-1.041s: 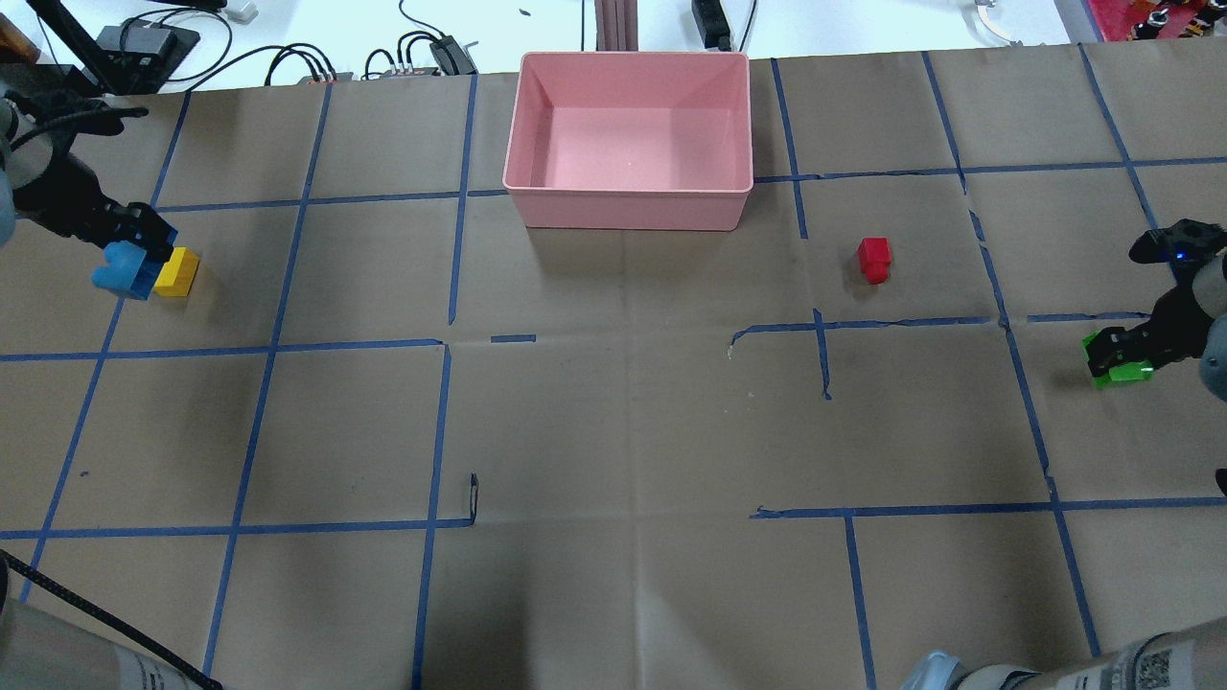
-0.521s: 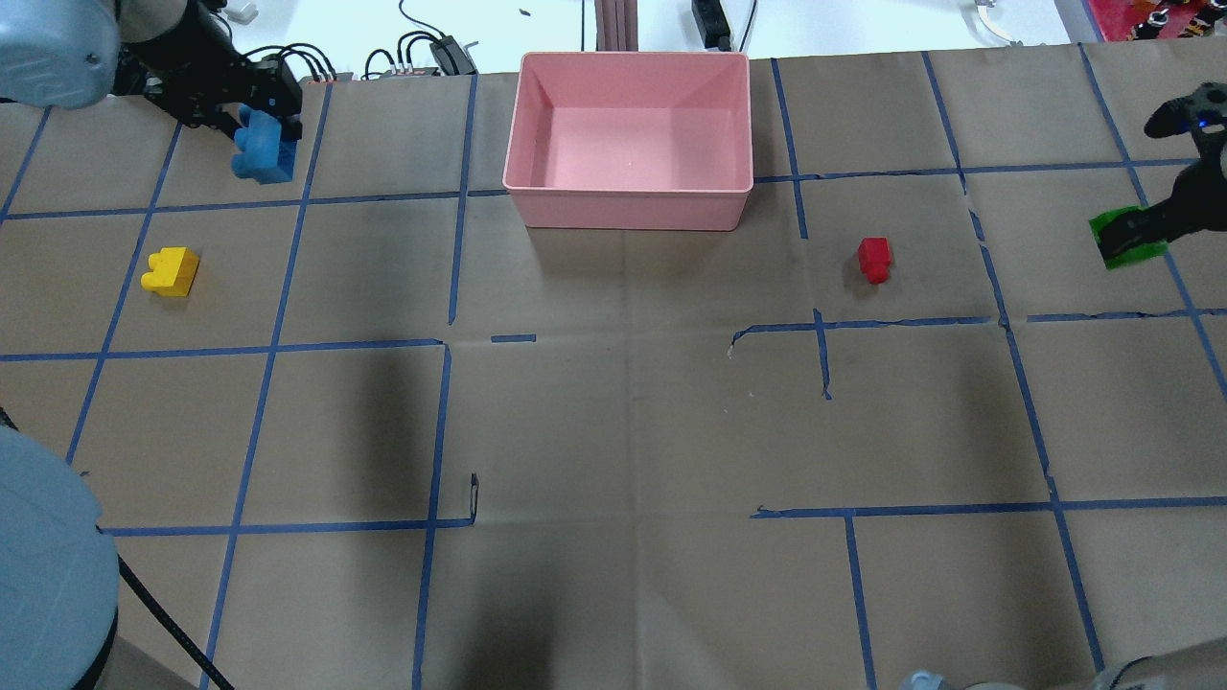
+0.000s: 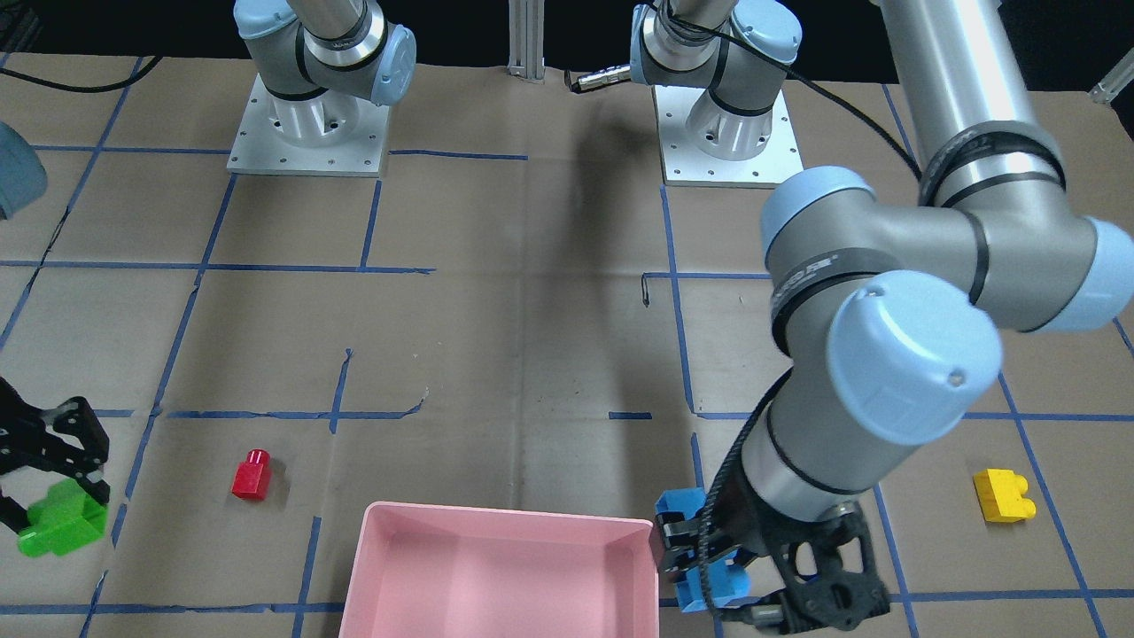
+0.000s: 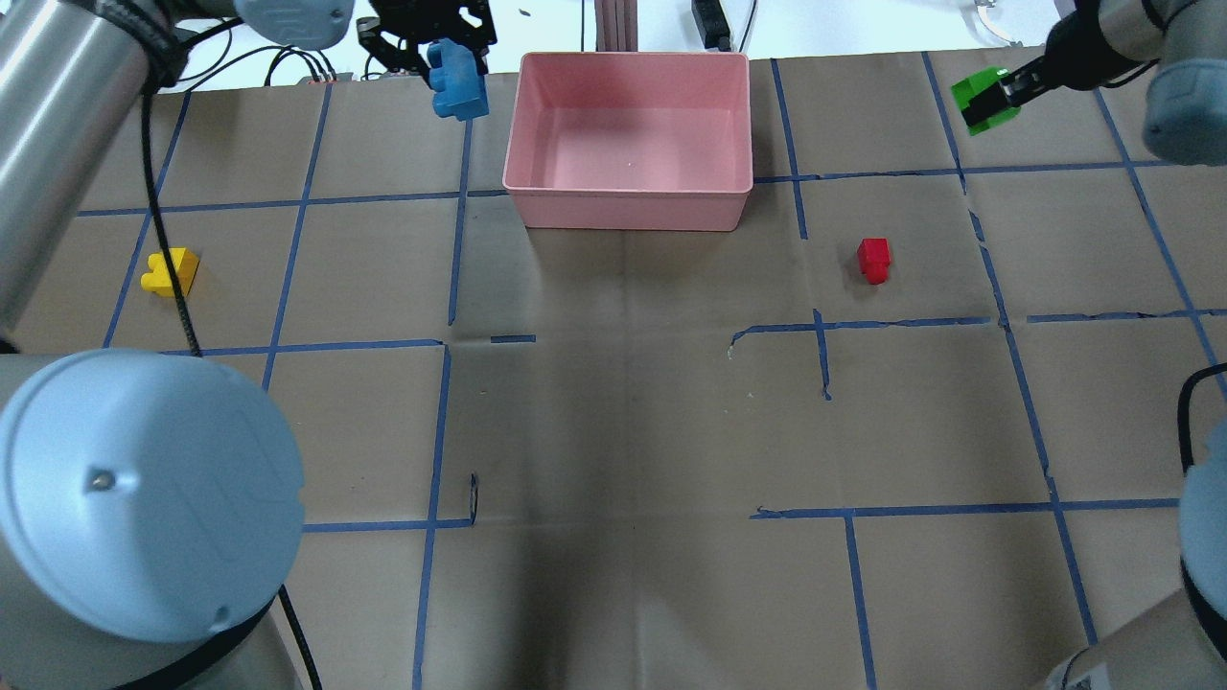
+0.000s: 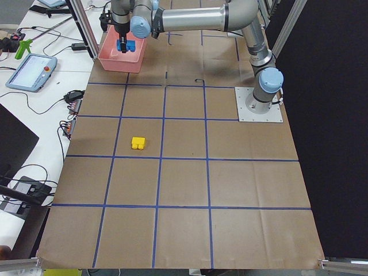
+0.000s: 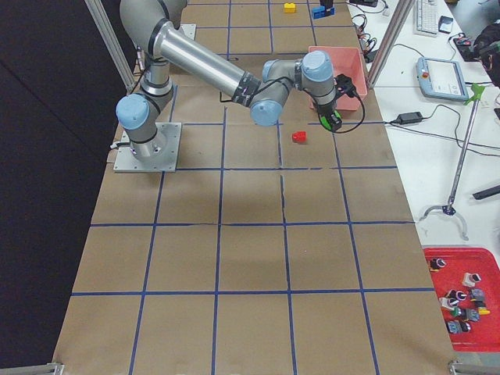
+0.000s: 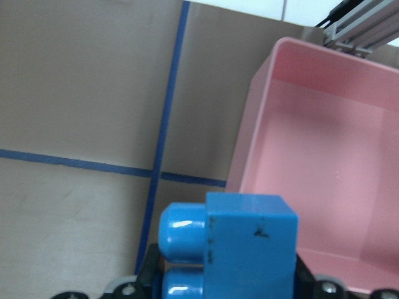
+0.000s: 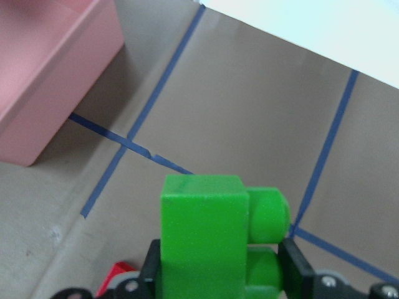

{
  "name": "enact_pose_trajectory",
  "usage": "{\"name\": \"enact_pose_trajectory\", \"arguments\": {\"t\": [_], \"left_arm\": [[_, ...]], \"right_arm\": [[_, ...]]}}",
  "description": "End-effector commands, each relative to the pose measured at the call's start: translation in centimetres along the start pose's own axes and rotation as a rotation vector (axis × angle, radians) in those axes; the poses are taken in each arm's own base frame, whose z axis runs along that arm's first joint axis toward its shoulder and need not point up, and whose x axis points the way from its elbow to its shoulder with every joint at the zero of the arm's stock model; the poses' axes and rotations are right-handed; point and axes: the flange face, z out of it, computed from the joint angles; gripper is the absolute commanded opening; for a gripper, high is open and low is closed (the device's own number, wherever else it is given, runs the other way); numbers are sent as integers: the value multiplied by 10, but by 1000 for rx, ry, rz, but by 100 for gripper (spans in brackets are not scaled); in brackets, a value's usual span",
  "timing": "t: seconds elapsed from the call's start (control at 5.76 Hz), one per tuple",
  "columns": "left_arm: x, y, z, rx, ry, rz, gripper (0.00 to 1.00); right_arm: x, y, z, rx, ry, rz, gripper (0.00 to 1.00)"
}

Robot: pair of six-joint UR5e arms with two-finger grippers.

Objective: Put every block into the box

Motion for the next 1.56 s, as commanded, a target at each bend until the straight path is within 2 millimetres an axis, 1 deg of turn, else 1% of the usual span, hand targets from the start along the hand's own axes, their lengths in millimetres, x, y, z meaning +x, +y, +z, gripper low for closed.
{"name": "enact_pose_trajectory", "arguments": {"t": [0.0, 0.17, 0.35, 0.52, 0.69, 0.87, 1.04, 1.21, 1.39], "left_arm": [[36, -18, 81, 10, 9, 10, 28], [45, -13, 106, 4, -14, 25, 28], [47, -12, 105, 13, -26, 26, 38], [50, -13, 105, 41, -13, -41, 76], [54, -12, 99, 48, -2, -50, 99], [56, -10, 84, 57, 1, -46, 100], [52, -6, 49, 48, -5, -36, 100], [37, 1, 5, 17, -25, -31, 100], [12, 2, -34, -4, -41, -65, 100]], "right_arm": [[-63, -94, 53, 53, -66, -149, 5], [-100, -130, 64, 69, -76, -149, 6], [-124, -141, 79, 63, -96, -160, 7], [-144, -146, 86, 56, -113, -115, 7], [-153, -148, 88, 54, -118, -121, 9], [-164, -150, 95, 46, -129, -114, 9], [-192, -155, 111, 39, -162, -73, 10], [-220, -157, 133, 13, -180, -83, 11], [-235, -163, 132, 24, -197, -67, 44]]}}
